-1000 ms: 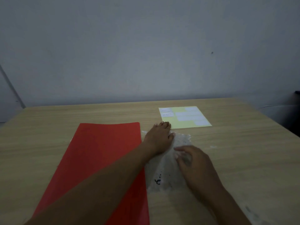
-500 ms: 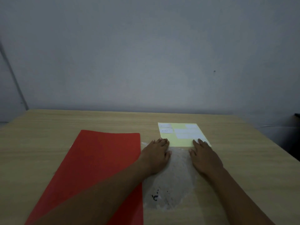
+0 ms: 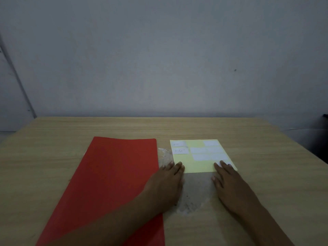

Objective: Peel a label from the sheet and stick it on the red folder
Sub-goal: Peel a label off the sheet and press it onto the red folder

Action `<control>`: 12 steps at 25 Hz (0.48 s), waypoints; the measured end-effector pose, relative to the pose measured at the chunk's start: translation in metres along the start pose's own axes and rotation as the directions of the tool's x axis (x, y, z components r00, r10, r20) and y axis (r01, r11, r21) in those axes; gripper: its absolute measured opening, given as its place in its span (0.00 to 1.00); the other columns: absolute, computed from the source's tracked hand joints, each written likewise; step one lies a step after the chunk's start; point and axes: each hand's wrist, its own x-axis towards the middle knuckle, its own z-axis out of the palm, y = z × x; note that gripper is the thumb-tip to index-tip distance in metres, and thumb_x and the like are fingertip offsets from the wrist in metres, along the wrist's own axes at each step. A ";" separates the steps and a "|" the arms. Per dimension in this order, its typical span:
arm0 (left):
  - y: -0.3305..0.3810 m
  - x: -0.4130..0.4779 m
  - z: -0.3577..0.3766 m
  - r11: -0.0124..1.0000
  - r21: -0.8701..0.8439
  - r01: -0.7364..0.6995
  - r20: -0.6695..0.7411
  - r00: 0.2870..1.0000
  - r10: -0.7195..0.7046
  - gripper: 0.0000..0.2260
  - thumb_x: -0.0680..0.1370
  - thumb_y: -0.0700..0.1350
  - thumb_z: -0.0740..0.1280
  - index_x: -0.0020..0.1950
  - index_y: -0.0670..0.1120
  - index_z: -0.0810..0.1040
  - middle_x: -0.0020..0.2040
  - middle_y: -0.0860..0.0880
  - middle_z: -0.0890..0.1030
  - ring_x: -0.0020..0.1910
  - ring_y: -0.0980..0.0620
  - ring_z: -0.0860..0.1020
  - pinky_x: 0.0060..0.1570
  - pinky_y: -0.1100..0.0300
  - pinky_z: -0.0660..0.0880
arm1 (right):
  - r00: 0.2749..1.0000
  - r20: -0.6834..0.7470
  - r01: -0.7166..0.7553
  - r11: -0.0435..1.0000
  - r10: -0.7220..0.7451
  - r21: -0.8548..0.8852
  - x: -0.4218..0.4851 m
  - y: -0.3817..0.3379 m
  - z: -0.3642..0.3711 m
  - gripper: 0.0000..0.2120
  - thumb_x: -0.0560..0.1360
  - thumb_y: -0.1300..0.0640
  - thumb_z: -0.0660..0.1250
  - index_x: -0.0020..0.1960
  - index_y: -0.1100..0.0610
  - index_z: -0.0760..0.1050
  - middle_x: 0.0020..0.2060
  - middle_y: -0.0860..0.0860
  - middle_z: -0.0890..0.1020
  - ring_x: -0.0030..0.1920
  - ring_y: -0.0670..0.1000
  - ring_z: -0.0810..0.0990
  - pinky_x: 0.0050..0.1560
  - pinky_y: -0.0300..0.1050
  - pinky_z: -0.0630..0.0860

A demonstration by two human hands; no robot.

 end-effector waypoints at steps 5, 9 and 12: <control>0.018 -0.040 0.001 1.000 -0.010 -0.028 -0.023 0.999 0.028 0.25 0.83 0.50 0.47 0.80 0.46 0.49 0.81 0.48 0.50 0.79 0.49 0.49 0.77 0.54 0.51 | 0.997 -0.079 0.015 0.997 -0.009 0.070 -0.039 -0.003 0.003 0.25 0.80 0.47 0.60 0.76 0.48 0.62 0.78 0.44 0.59 0.78 0.45 0.53 0.74 0.40 0.54; 0.022 -0.059 0.006 0.997 -0.055 -0.049 -0.081 0.996 0.045 0.25 0.83 0.51 0.47 0.80 0.47 0.51 0.81 0.50 0.50 0.79 0.53 0.48 0.76 0.59 0.47 | 0.993 -0.120 0.020 0.997 -0.011 0.071 -0.058 -0.005 0.005 0.25 0.79 0.48 0.62 0.75 0.48 0.64 0.77 0.43 0.61 0.78 0.44 0.54 0.72 0.35 0.52; 0.020 -0.060 0.007 0.996 -0.066 -0.059 -0.116 0.992 0.051 0.25 0.82 0.51 0.48 0.80 0.48 0.53 0.80 0.51 0.52 0.79 0.54 0.49 0.76 0.59 0.48 | 0.992 -0.127 0.010 0.998 -0.001 0.068 -0.062 -0.009 0.003 0.25 0.79 0.48 0.62 0.75 0.49 0.64 0.77 0.44 0.61 0.78 0.45 0.54 0.73 0.38 0.54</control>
